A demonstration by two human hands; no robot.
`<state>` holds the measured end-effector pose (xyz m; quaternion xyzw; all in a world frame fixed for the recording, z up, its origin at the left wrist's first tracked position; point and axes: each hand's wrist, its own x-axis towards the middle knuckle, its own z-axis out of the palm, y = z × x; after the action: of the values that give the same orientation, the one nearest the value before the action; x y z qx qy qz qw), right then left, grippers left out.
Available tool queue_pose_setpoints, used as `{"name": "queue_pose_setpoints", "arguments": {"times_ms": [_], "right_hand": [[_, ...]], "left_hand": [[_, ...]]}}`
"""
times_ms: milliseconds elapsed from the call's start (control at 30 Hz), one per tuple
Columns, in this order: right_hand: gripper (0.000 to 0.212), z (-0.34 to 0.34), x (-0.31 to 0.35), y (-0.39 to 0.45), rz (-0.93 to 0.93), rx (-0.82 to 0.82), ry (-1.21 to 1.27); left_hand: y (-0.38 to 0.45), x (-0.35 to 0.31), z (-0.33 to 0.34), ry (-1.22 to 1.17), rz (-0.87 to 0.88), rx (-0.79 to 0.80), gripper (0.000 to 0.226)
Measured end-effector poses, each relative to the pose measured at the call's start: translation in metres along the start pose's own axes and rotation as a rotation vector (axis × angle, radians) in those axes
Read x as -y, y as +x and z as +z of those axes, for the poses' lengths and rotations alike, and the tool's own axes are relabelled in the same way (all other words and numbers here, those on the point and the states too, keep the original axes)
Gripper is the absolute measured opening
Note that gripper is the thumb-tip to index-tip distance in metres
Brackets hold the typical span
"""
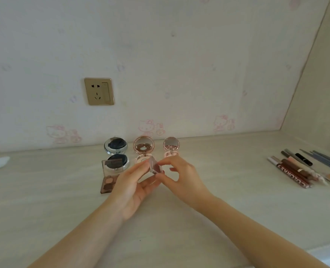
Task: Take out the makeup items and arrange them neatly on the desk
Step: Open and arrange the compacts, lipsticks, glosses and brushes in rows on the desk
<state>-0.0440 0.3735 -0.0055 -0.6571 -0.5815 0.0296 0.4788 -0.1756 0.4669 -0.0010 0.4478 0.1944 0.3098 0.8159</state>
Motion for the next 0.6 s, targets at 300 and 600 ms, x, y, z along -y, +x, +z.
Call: {"name": "queue_pose_setpoints", "arguments": {"times_ms": [300, 600], "right_hand": [[0.036, 0.005, -0.012, -0.005, -0.013, -0.001, 0.108], [0.048, -0.001, -0.005, -0.004, -0.075, 0.055, 0.132]], "left_hand": [[-0.001, 0.006, -0.006, -0.05, -0.022, 0.008, 0.029], [-0.005, 0.004, -0.003, -0.025, -0.01, 0.03, 0.035]]}}
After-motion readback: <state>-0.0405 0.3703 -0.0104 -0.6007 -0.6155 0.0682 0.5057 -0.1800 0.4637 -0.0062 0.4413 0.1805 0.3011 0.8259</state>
